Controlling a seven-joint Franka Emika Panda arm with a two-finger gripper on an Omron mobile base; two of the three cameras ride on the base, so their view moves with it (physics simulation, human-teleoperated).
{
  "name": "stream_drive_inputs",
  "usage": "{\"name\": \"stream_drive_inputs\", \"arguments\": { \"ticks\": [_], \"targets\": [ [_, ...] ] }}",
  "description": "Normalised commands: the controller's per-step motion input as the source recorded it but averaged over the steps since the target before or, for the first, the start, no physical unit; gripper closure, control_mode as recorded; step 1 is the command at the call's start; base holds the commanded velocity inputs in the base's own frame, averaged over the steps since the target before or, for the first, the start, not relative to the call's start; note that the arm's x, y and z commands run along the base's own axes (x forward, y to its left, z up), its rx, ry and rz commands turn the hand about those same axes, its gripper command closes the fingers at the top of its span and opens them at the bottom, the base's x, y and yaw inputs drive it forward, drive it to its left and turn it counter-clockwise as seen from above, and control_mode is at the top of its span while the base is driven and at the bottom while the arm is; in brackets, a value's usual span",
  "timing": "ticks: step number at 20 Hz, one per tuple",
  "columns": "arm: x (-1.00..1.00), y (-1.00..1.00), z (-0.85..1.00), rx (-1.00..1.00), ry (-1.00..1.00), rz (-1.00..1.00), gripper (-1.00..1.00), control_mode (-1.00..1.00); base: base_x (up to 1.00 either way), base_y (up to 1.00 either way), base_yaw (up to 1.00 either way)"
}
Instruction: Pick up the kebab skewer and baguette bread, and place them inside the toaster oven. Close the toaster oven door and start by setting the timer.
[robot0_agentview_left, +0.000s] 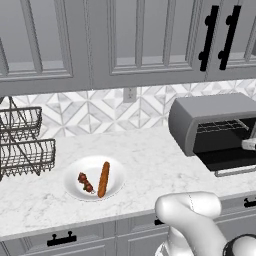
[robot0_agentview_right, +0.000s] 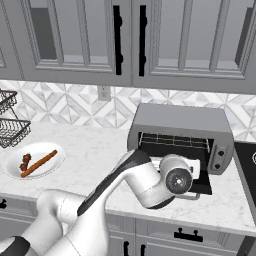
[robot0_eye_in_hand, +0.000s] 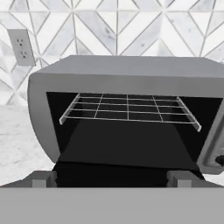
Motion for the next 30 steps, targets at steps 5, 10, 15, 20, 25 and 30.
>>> {"name": "stream_drive_inputs", "arguments": {
  "ticks": [5,10,15,20,25,30],
  "targets": [
    [0.46,-0.25,-0.01,0.00,-0.06,0.00,-1.00,-1.00,0.00,0.00,0.00],
    [0.62,-0.08,-0.13,0.00,-0.05,0.00,-1.00,-1.00,0.00,0.00,0.00],
    [0.16,-0.10,-0.33,0.00,-0.12,-0.01,-1.00,-1.00,0.00,0.00,0.00],
    [0.25,-0.01,-0.25,0.00,-0.11,-0.03,-1.00,-1.00,0.00,0.00,0.00],
    [0.48,-0.02,0.00,0.01,-0.03,-0.04,-1.00,-1.00,0.00,0.00,0.00],
    [0.44,-0.04,0.00,0.00,0.00,-0.02,-1.00,-1.00,0.00,0.00,0.00]
  ]
}}
